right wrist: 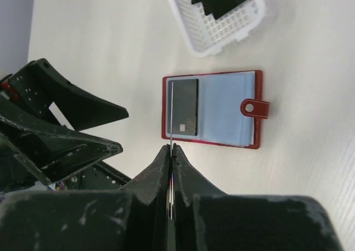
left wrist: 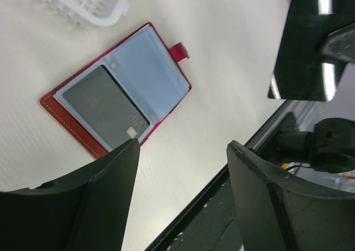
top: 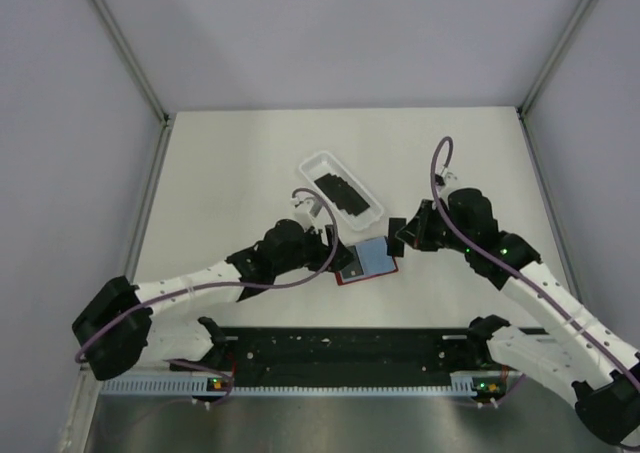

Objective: Put the credit cards into the card holder
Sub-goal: Turn over the card slot in the card holder.

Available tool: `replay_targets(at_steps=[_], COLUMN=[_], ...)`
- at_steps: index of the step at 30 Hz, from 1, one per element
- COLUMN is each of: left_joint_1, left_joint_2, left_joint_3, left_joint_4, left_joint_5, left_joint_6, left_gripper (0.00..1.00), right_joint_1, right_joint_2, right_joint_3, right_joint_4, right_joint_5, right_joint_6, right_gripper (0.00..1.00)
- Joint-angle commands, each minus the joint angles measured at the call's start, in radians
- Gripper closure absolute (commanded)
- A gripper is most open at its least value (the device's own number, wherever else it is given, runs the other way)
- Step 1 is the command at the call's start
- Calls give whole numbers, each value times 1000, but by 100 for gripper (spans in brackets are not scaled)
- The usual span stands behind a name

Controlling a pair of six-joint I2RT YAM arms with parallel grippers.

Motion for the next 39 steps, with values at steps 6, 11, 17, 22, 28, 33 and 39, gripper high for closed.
replay_targets(at_steps=[6, 11, 17, 22, 28, 33, 39], left_joint_1=[-53, -53, -53, -53, -53, -53, -53], left_joint_2=[227, 328, 405, 428, 471, 494, 514], left_joint_3=[143, 195, 216, 213, 255, 272, 288], left_joint_4=[77, 96, 142, 158, 165, 163, 160], left_joint_5=[-67, -51, -35, -39, -27, -27, -31], left_joint_6=[90, 88, 81, 62, 65, 72, 81], left_gripper=[62, 88, 100, 100, 100, 100, 100], right_joint_1=[-52, -64, -68, -68, -68, -69, -69], right_joint_2=[-16, 49, 202, 319, 426, 517, 580], right_joint_3=[-32, -23, 48, 87, 115, 143, 170], right_joint_4=[-88, -92, -82, -48, -13, -16, -48], right_joint_5=[70, 35, -29, -86, -94, -71, -17], right_joint_6=[-29, -68, -129, -175, -186, -201, -212], right_gripper=[100, 100, 100, 100, 100, 100, 100])
